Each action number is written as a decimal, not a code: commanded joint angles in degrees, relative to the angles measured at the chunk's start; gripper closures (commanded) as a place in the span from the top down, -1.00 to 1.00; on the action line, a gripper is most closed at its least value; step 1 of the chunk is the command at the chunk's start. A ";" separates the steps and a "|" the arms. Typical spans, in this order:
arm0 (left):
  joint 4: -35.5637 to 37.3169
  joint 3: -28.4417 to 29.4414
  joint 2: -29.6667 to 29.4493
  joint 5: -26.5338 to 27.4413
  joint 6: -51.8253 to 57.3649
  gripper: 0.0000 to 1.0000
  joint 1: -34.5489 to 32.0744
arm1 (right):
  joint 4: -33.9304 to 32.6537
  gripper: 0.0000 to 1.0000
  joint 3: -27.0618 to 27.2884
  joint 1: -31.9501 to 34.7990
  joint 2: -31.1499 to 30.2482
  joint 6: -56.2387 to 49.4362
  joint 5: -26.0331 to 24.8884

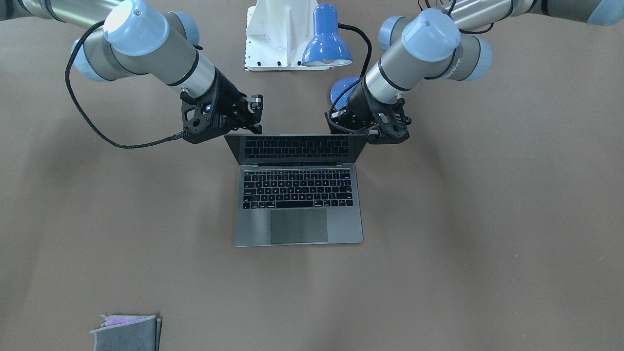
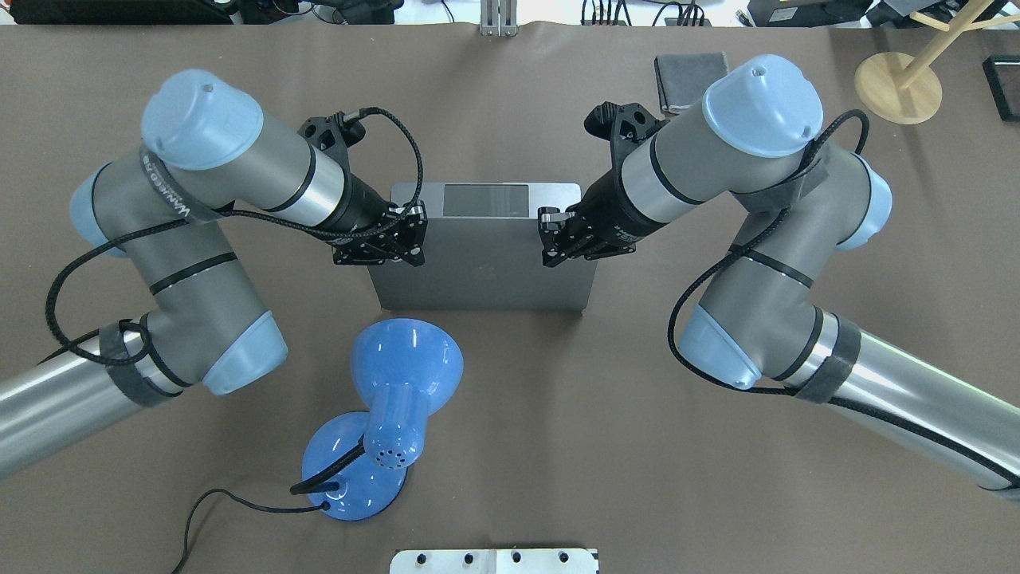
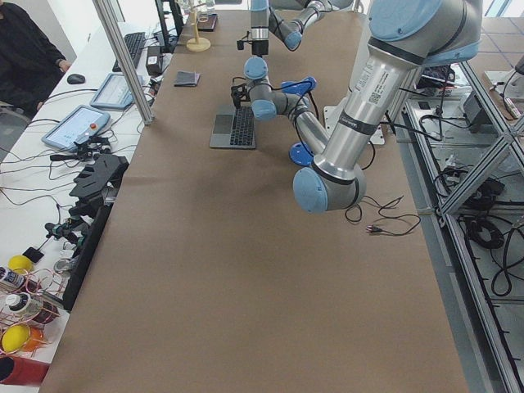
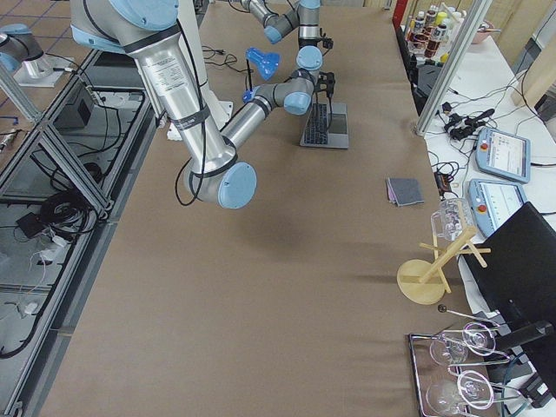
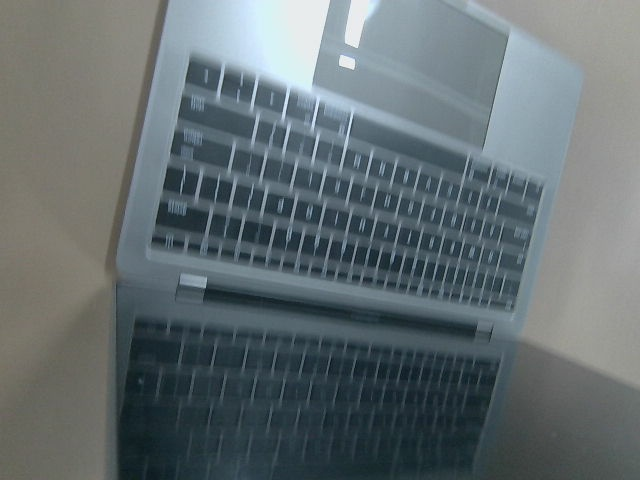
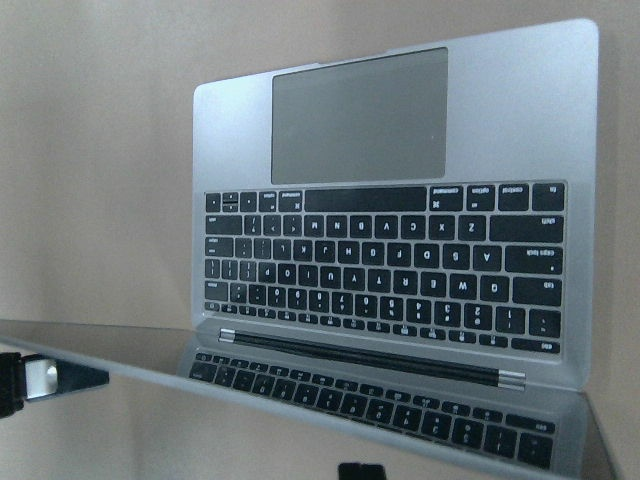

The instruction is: Close laptop

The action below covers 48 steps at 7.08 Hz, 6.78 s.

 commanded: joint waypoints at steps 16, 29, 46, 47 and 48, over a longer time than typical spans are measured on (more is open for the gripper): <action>-7.78 28.35 -11.50 4.90 3.92 -1.00 -2.92 | 6.36 -1.00 -37.09 1.68 16.47 -4.23 -5.90; -7.07 16.44 -2.06 0.79 12.31 0.97 -12.65 | -0.11 1.00 -22.79 15.01 6.30 -23.88 1.83; 22.01 10.16 28.32 -11.71 83.99 0.97 -51.87 | -30.56 1.00 -3.69 48.17 -36.26 -90.37 7.72; 22.02 10.42 28.32 -11.53 83.99 0.97 -51.87 | -30.47 1.00 -3.34 48.43 -36.26 -90.37 7.81; 22.02 10.60 28.32 -11.53 84.08 0.97 -51.79 | -30.47 1.00 -3.07 48.87 -36.18 -90.37 7.81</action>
